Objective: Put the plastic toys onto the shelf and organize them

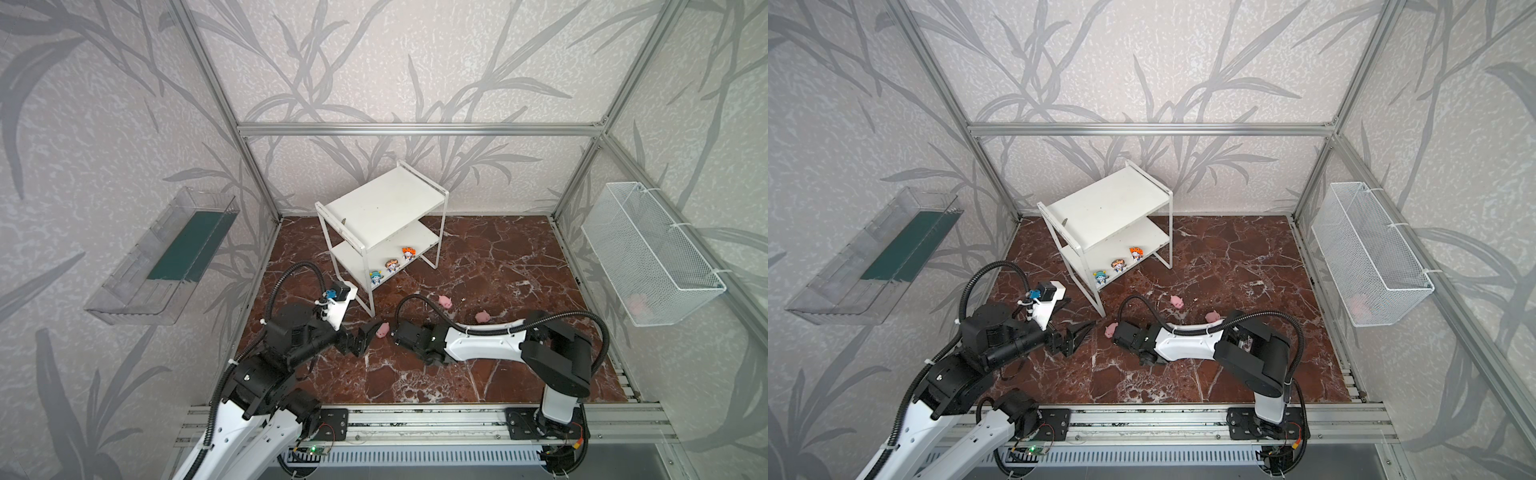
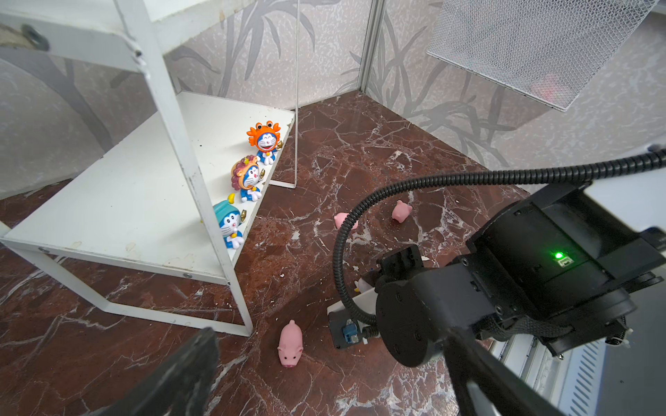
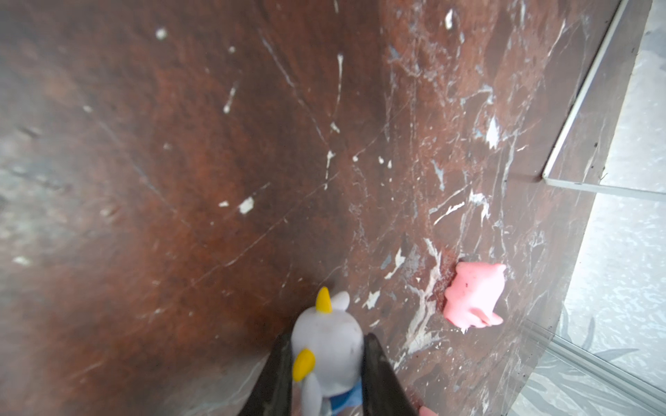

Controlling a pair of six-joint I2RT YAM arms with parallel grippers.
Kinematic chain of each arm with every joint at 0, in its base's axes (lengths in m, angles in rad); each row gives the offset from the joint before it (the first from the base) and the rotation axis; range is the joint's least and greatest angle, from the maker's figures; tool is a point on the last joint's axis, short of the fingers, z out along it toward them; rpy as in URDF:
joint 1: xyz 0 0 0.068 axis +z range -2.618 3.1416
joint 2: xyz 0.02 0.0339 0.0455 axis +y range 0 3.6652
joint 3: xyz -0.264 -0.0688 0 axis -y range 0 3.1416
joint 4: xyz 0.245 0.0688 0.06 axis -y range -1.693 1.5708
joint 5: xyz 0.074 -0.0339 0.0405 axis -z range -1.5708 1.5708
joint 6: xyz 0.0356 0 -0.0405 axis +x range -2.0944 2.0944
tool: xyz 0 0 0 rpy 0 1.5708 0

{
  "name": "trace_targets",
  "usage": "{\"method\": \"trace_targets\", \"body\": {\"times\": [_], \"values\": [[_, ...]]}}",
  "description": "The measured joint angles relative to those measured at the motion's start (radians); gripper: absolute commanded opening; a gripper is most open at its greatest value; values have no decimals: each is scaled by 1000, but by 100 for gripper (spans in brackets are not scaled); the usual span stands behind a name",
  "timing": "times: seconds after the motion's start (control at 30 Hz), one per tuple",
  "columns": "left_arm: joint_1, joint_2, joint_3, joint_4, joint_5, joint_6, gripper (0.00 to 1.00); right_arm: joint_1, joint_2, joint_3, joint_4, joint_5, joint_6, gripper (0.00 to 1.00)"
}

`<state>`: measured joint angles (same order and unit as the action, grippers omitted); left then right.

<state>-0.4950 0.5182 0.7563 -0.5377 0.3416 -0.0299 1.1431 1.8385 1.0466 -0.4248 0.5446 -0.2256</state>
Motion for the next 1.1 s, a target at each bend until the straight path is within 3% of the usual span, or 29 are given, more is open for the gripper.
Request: {"method": "trace_targets", "body": {"times": [0.17,0.3,0.5,0.6,0.83,1.1], "values": [[0,0,0,0,0,0,99,-27,-38,-10,13,-58,-6,6],[1,0,0,0,0,0,99,-110,-184,-69,46,-193,14,5],[1,0,0,0,0,0,99,-349,-512,-261,251,-554,78,5],[1,0,0,0,0,0,99,-473,-579,-332,367,-737,132,5],[2,0,0,0,0,0,99,-682,-527,-348,684,-1070,300,7],[6,3,0,0,0,0,99,-801,-207,-282,1197,-1270,571,8]]}}
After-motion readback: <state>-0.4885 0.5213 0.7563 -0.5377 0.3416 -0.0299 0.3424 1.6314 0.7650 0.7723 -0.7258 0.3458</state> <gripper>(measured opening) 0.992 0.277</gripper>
